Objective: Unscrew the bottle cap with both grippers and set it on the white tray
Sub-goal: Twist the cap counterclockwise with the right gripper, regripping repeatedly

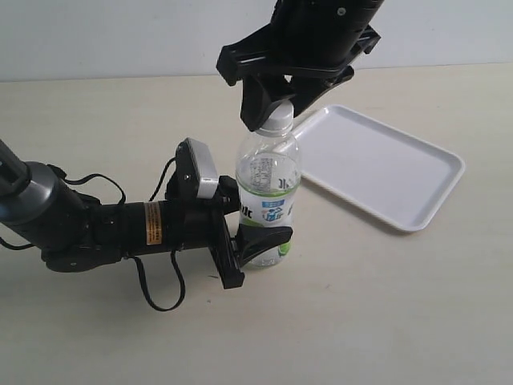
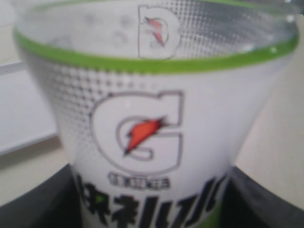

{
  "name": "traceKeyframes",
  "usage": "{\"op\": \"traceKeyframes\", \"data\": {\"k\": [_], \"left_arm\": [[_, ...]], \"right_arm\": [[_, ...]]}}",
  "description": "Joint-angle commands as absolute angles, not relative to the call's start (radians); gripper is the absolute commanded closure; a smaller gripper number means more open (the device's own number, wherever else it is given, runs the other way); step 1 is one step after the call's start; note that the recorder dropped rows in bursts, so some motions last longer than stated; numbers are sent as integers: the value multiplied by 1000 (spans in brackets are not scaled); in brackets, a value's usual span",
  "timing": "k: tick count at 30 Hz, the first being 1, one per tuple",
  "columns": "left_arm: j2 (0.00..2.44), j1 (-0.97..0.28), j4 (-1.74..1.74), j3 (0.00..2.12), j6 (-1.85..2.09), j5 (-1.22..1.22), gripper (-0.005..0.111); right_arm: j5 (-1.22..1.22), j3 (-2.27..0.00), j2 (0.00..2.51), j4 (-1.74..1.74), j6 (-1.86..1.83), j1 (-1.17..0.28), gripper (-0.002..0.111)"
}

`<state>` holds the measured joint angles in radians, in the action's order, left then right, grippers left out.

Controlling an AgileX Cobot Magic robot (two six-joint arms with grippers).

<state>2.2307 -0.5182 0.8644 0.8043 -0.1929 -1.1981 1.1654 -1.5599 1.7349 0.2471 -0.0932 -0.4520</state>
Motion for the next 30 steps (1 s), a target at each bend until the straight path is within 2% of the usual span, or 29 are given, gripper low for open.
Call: {"op": "traceKeyframes", "data": {"k": [1,5,8,11,14,21,26,28,30], "left_arm": [[2230,-519,863,805,-185,-1182,107],[2230,-519,863,805,-185,-1182,107],[2230,-519,863,805,-185,-1182,107],[2230,-519,863,805,-185,-1182,107],[2230,-519,863,805,-185,-1182,107],[2230,-519,863,805,-185,-1182,107],[2230,-519,863,805,-185,-1182,107],[2230,-519,863,805,-185,-1182,107],[2230,-519,863,805,-185,-1182,107]], "right_arm": [[1156,-1566,1732,231,-96,-453,74],[1156,-1566,1732,233,-130,-453,97],[1156,-1566,1732,237,-213,-453,108],[1166,-1566,1732,251,-357,-453,108],[1208,-1566,1732,249,-700,-453,108],[1210,-1566,1732,246,-1190,-453,108],[1210,-1566,1732,241,-1198,-453,108],[1204,-1566,1732,271,-1154,-453,104],[1202,-1566,1732,284,-1128,-453,95]]}}
